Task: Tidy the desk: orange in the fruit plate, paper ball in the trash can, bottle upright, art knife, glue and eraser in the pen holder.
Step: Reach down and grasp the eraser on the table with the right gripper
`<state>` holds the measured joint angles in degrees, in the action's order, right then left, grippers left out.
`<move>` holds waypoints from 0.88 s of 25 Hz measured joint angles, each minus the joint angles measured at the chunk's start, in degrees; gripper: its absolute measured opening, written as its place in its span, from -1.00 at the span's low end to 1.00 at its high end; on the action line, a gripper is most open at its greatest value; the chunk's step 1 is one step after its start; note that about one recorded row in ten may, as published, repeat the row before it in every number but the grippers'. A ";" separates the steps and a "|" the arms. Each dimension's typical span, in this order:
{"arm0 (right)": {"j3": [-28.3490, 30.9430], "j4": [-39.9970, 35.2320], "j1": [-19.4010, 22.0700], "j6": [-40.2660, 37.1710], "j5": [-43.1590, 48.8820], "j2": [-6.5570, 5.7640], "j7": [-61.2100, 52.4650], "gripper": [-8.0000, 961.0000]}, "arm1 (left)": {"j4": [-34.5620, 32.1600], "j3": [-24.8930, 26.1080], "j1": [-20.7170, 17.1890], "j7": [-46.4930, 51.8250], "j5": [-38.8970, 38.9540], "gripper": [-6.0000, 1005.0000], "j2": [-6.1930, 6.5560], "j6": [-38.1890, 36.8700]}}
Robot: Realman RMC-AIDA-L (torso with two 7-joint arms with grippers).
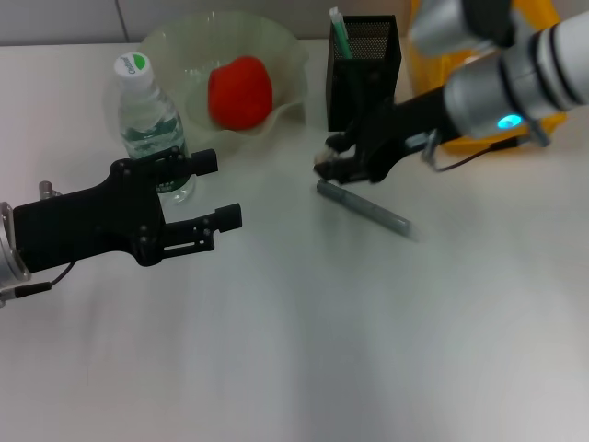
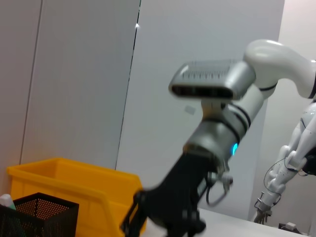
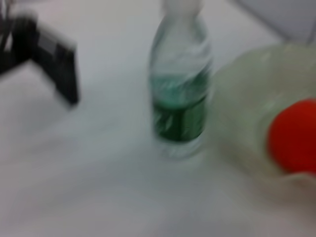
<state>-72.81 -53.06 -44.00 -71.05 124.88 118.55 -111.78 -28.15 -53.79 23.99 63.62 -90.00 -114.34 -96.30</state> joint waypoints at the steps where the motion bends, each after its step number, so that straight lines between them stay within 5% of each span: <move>1: 1.70 -1.51 0.39 -1.21 0.13 0.00 -0.45 -0.15 | -0.02 0.00 0.00 -0.02 0.00 0.59 0.00 0.00; 14: 15.46 -10.67 1.40 -2.97 3.37 -0.49 -6.47 -0.17 | -0.15 0.00 0.11 -0.27 0.00 0.59 -0.07 -0.79; 22: 15.67 -10.34 -1.36 3.95 9.88 0.11 -9.06 -0.20 | -0.76 0.03 0.01 0.23 0.00 0.59 -0.13 -1.68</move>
<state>-57.15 -63.40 -45.36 -67.10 134.76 118.66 -120.84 -28.91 -53.77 24.00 63.86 -90.00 -114.47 -97.98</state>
